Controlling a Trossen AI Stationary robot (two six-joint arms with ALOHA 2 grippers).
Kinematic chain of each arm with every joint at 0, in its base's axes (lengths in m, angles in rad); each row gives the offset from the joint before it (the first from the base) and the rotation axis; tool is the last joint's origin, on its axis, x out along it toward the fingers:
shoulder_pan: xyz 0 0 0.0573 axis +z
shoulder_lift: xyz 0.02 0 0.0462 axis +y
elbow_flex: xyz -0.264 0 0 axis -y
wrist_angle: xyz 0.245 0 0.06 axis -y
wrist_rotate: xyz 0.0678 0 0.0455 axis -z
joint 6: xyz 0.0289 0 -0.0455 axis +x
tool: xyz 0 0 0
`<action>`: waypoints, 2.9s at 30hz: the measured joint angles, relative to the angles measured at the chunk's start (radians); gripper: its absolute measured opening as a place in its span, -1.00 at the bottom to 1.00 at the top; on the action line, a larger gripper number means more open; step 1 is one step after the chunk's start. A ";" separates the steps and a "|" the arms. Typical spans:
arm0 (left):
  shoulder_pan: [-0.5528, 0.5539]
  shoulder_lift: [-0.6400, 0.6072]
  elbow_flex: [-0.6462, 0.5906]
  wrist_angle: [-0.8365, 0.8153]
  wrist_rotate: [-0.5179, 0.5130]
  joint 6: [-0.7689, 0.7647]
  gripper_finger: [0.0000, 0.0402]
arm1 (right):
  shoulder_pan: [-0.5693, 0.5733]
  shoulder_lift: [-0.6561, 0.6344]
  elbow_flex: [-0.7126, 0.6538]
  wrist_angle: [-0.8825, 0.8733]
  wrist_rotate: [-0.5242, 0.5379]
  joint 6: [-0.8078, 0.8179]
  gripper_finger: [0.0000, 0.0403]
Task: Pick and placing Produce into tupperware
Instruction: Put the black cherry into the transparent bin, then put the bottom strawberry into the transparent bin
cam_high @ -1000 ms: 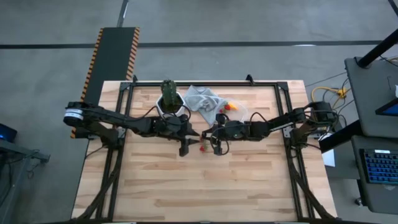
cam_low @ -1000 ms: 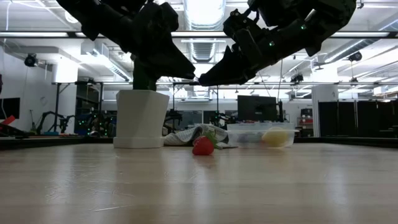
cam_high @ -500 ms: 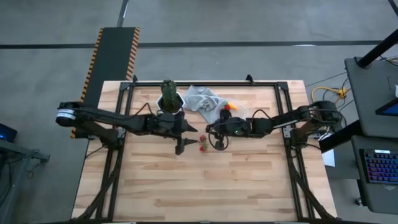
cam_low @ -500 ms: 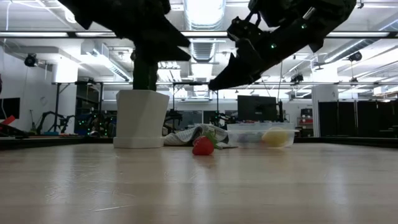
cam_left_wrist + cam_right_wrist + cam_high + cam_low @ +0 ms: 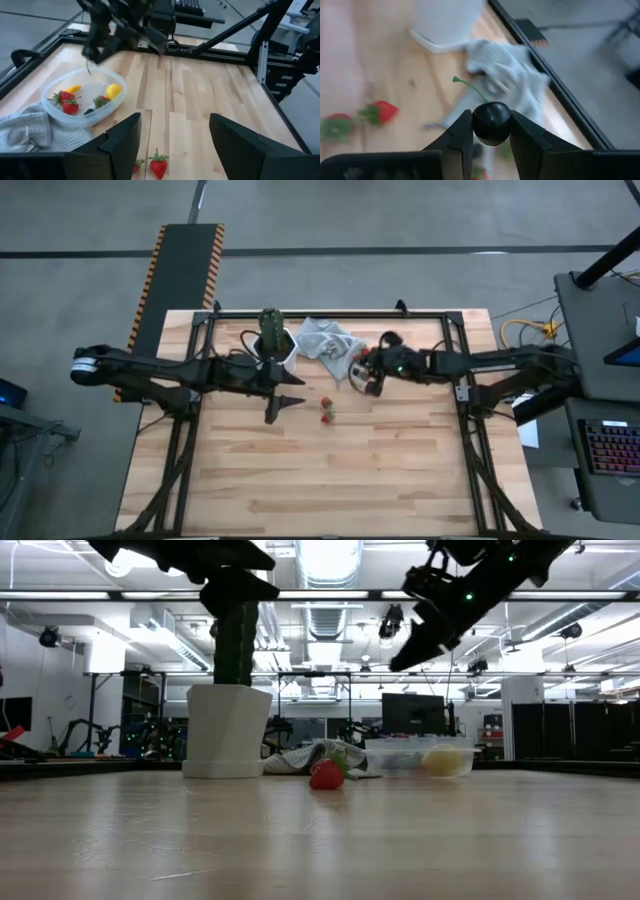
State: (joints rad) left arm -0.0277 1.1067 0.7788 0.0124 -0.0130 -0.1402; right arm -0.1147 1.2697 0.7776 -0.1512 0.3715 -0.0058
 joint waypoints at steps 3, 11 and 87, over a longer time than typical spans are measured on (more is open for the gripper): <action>0.000 -0.006 0.000 -0.016 -0.005 0.000 0.10 | -0.049 -0.061 0.000 -0.105 -0.001 0.029 -0.54; 0.000 0.016 0.000 -0.024 -0.014 0.002 0.10 | -0.154 -0.092 -0.003 -0.264 -0.060 0.087 -0.54; 0.000 0.018 0.000 -0.054 -0.025 -0.005 0.10 | -0.222 -0.018 -0.005 -0.107 -0.260 0.057 -0.22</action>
State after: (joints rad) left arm -0.0277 1.1252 0.7784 -0.0414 -0.0383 -0.1455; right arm -0.3370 1.2513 0.7727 -0.2586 0.1119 0.0514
